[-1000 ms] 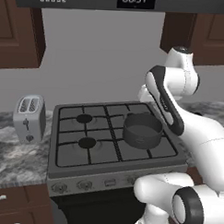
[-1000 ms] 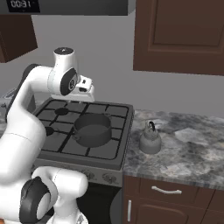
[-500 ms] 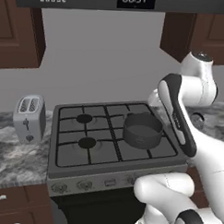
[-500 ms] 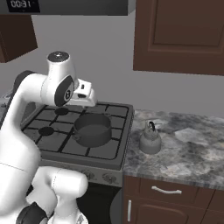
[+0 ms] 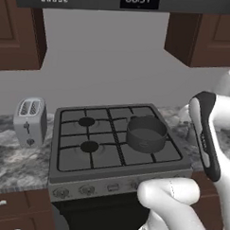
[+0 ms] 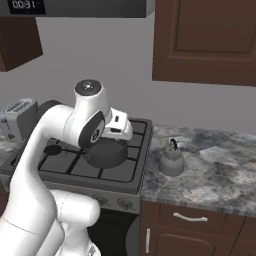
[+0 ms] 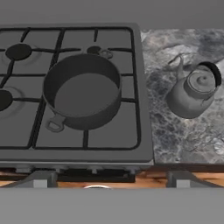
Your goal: Pick the kettle from the counter and place it on a stove burner. Then turn the burner on.
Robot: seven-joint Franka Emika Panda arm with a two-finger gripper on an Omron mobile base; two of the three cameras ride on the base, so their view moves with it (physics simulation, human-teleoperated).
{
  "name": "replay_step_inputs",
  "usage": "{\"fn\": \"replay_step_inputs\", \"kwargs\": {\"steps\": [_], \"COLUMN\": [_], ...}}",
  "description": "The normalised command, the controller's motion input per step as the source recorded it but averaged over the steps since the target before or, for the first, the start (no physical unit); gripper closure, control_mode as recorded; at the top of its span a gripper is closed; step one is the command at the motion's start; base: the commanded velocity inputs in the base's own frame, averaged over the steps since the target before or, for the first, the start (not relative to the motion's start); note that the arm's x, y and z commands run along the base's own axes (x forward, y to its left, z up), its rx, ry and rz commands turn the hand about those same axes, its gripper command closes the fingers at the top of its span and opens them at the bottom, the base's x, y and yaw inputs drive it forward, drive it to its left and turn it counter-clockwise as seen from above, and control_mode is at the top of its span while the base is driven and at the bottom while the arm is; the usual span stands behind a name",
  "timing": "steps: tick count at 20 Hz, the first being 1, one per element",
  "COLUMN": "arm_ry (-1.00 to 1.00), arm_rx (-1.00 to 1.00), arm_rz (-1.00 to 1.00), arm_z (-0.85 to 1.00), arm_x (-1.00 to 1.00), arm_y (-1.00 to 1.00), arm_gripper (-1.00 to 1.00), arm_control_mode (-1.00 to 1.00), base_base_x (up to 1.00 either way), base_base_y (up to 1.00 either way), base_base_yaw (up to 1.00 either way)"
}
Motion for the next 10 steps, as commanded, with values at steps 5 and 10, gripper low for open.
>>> {"fn": "replay_step_inputs", "kwargs": {"steps": [5,10], "arm_ry": [0.1,0.09], "arm_rx": [0.0,0.0], "arm_rz": [-0.02,-0.02], "arm_z": [-0.18,-0.32], "arm_x": [0.0,0.09], "arm_y": [-1.0,-1.0], "arm_gripper": [-1.0,-1.0], "arm_control_mode": [-1.0,-1.0], "base_base_x": [0.0,0.0], "base_base_y": [0.0,0.0], "base_base_yaw": [0.0,0.0]}}
